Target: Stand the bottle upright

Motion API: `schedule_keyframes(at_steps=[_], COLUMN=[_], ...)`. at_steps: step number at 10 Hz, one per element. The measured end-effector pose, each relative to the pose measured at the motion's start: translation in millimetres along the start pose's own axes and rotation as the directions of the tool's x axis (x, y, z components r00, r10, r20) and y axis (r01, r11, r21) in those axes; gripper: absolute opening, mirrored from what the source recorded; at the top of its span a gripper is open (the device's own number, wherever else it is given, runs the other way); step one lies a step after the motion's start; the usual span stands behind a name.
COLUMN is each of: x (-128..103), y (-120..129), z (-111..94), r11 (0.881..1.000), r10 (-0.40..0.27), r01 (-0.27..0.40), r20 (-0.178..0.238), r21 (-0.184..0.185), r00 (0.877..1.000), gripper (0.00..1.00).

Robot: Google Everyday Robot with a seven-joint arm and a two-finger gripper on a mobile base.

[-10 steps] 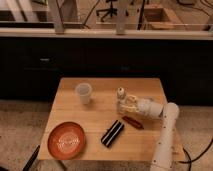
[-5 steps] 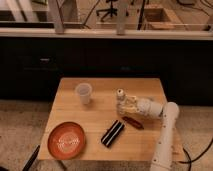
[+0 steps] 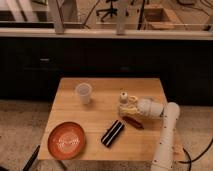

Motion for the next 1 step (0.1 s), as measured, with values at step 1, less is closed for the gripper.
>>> schedule_keyframes(at_steps=[1], x=[0.0], y=[-0.4], z=[-2.0], r11=[1.0], r10=[0.0], r01=[0.0], r20=[0.005], r21=[0.003], r00=[1.0], gripper=[0.62])
